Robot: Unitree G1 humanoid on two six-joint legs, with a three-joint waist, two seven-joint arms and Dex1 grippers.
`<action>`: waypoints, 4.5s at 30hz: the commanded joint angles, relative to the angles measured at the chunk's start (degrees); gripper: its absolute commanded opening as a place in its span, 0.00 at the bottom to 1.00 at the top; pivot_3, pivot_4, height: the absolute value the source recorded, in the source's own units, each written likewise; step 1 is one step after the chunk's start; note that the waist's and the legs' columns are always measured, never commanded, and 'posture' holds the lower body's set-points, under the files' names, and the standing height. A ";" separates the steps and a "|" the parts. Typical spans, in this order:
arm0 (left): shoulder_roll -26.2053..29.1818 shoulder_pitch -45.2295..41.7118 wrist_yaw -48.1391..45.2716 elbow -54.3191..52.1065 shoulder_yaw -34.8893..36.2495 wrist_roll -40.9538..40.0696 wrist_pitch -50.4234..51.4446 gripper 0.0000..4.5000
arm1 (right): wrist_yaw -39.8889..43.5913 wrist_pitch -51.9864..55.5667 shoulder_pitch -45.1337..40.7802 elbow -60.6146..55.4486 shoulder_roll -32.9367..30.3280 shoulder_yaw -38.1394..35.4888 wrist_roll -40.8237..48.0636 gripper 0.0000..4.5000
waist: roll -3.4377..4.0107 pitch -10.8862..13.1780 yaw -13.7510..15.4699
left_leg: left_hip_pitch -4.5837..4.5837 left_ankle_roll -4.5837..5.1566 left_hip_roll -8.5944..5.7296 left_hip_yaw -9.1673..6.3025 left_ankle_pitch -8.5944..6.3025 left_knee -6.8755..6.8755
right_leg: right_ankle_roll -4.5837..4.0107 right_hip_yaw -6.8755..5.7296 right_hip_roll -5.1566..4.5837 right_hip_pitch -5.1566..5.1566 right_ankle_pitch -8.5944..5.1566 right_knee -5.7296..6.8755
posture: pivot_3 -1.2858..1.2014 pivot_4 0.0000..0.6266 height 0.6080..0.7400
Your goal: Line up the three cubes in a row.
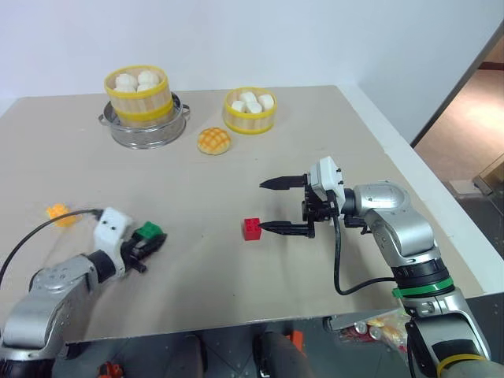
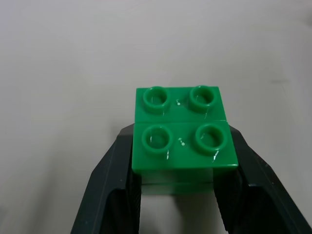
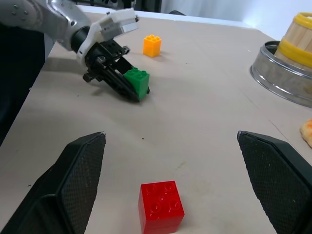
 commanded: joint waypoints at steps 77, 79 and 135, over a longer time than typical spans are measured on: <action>0.47 -25.37 -26.63 11.51 -9.33 5.65 -9.20 1.00 | -4.14 4.54 -0.91 -4.35 -2.86 -3.64 0.93 1.00 | 0.01 0.00 -0.07 | -0.43 0.07 0.00 0.03 0.01 0.57 | 0.61 0.23 0.09 -0.30 0.38 0.21 | 0.52 0.24 1.00; 1.65 -25.59 -24.01 9.26 -6.27 4.13 -5.38 1.00 | -5.05 6.60 -0.83 -5.54 -2.72 -4.60 2.43 1.00 | 0.01 0.00 -0.07 | -0.41 0.07 -0.01 0.03 0.01 0.58 | 0.61 0.22 0.08 -0.27 0.38 0.21 | 0.52 0.24 1.00; -25.03 -15.38 53.32 8.83 29.22 3.35 3.42 1.00 | 1.96 -0.17 -8.80 4.52 2.14 -3.89 3.31 1.00 | -0.51 -0.16 0.59 | -0.39 0.05 -0.04 0.08 0.02 0.72 | 0.71 0.24 0.03 -0.13 0.67 0.01 | 0.52 0.24 1.00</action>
